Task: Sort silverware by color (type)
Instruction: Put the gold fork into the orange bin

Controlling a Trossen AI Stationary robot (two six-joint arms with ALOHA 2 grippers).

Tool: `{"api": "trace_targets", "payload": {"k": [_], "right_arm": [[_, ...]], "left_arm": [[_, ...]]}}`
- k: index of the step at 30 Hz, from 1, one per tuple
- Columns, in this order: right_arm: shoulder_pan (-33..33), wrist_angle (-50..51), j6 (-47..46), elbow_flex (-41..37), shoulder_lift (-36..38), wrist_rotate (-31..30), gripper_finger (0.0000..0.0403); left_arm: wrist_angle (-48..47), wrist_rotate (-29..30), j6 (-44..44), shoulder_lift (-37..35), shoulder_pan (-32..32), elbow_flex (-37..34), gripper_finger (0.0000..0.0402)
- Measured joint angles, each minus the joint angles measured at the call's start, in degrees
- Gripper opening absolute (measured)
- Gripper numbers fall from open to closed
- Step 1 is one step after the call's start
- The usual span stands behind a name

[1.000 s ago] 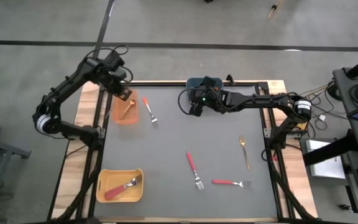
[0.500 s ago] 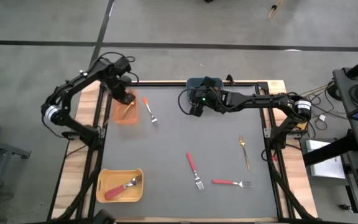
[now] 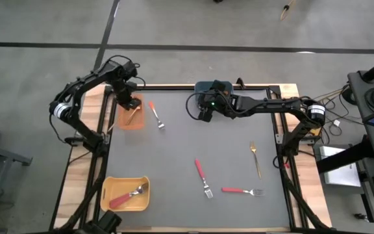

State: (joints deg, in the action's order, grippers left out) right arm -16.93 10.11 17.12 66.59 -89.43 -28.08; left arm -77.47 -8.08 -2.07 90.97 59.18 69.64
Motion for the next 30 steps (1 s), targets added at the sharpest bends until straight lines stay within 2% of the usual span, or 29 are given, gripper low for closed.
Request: {"api": "trace_targets", "payload": {"k": [8,30], "right_arm": [[0.00,0.11,0.42,-0.17,0.00,0.00,0.0210],[0.00,0.11,0.46,-0.26,-0.02,0.00,0.0210]], "left_arm": [[1.45,-0.02,-0.39,3.55,-0.02,0.05,0.0000],[4.22,0.08,-0.42,6.98,0.50,0.07,0.0005]]}}
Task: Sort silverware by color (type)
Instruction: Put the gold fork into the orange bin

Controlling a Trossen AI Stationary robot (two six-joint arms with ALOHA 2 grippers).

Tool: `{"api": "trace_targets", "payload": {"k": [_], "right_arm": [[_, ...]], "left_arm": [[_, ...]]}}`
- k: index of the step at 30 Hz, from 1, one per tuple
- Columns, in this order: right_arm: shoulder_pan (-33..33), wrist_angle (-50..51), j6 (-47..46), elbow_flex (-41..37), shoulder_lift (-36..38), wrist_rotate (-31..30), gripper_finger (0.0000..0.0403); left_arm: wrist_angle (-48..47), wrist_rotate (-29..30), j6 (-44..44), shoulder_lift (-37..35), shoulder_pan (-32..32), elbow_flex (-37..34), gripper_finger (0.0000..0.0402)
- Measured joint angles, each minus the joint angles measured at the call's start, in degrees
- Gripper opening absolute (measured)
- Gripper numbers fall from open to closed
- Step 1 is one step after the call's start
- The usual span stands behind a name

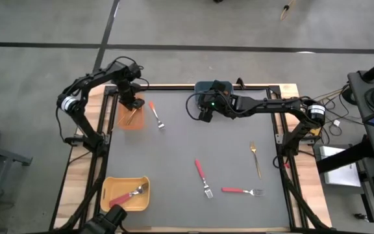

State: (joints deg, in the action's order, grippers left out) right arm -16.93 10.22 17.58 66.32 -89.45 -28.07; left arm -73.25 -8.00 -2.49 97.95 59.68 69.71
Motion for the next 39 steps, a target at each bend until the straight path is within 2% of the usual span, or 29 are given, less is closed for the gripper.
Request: {"api": "trace_targets", "payload": {"k": [19,24,29,33,36,39], "right_arm": [[0.00,0.08,0.02,0.00,0.00,0.02,0.0210],[0.00,0.10,0.00,0.00,0.00,0.02,0.0210],[0.00,0.19,-0.31,0.00,0.00,0.00,0.0210],[0.00,0.19,-2.08,0.00,0.00,0.02,0.0210],[0.00,0.26,-4.42,0.00,0.00,0.03,0.0210],[0.07,1.13,-7.32,-0.13,0.00,2.11,0.0210]], "left_arm": [[1.91,0.05,0.20,0.29,0.00,0.00,0.0007],[2.67,0.19,-0.06,0.27,0.00,0.00,0.0026],[3.60,4.45,-2.72,0.27,0.00,0.00,0.0043],[4.61,4.93,-4.60,-0.28,0.00,0.00,0.0049],[6.70,2.75,-5.24,-2.13,-0.24,0.00,0.0050],[10.85,-2.88,-5.76,-5.82,-0.98,0.00,0.0050]]}}
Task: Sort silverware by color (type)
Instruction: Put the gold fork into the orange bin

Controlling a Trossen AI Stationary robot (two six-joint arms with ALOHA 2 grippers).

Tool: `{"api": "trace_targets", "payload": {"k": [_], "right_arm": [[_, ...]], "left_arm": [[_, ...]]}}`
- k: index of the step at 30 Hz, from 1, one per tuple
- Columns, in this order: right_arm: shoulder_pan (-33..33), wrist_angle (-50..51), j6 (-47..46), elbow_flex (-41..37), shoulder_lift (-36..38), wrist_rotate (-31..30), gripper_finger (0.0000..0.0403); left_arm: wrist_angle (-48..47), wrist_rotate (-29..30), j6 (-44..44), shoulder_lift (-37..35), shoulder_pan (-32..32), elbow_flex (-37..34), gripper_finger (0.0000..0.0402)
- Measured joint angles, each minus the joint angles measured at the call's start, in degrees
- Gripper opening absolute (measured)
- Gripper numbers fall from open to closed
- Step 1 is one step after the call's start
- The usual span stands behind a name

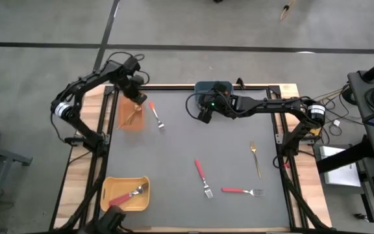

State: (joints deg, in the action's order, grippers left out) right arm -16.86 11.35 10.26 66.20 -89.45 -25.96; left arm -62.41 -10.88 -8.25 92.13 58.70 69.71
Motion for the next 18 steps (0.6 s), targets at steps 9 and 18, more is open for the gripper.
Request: {"api": "trace_targets", "payload": {"k": [9,18], "right_arm": [[0.81,0.40,-9.48,-0.79,-0.02,6.79,0.0210],[1.47,-0.93,-14.94,-0.79,-0.30,7.11,0.0210]], "left_arm": [[26.27,-6.20,7.23,-19.54,-9.77,-8.18,0.0050],[51.80,-6.13,13.91,-35.06,-22.66,-25.80,0.0050]]}}
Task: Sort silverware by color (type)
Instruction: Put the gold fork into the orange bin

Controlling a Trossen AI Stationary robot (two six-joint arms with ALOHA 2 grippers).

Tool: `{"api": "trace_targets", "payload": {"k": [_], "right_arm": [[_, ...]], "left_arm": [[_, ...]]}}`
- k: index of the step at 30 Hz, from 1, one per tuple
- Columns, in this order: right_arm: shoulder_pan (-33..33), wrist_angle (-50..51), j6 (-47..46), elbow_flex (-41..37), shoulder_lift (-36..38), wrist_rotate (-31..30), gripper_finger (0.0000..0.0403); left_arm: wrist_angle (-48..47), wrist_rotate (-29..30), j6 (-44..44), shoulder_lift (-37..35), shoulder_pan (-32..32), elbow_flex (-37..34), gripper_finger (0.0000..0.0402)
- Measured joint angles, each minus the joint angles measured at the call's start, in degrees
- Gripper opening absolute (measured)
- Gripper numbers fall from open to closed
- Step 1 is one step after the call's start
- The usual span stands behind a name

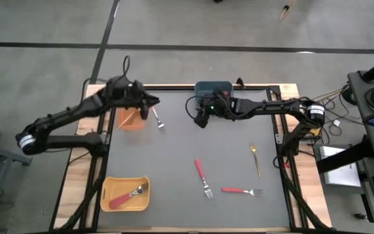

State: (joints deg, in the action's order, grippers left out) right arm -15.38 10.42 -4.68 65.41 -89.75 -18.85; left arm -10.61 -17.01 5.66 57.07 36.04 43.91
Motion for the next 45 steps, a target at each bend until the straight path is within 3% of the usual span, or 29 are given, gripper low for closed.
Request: {"api": "trace_targets", "payload": {"k": [4,10,15,20,25,31,40,45], "right_arm": [[0.72,-1.88,0.04,-0.04,-0.39,0.21,0.0210],[1.40,-9.79,0.07,-0.02,-1.84,5.16,0.0210],[2.16,-18.70,0.61,0.02,-4.84,9.61,0.0210],[2.81,-19.78,-0.90,1.79,-7.73,10.37,0.0210],[3.80,-17.95,-3.27,3.62,-9.25,10.32,0.0210],[4.65,-9.11,-5.43,5.93,-9.40,10.33,0.0210],[5.13,20.08,-8.89,14.38,-9.40,10.32,0.0210],[5.67,24.56,-8.43,16.63,-9.40,10.29,0.0210]], "left_arm": [[11.49,0.01,3.42,-3.39,-3.24,-7.62,0.0050],[30.71,-0.05,7.50,-4.69,-5.55,-17.24,0.0050],[32.95,0.06,5.84,-4.80,-5.40,-18.15,0.0050],[30.76,0.04,-0.13,-4.84,-5.24,-14.87,0.0050],[21.96,0.15,-10.29,-4.71,-5.18,-9.06,0.0050],[11.81,5.60,-17.05,-4.69,-5.08,-3.65,0.0050],[7.23,8.11,-18.47,-4.66,-5.03,-3.68,0.0050],[-7.52,19.04,-9.67,-4.44,-5.03,-1.45,0.0050]]}}
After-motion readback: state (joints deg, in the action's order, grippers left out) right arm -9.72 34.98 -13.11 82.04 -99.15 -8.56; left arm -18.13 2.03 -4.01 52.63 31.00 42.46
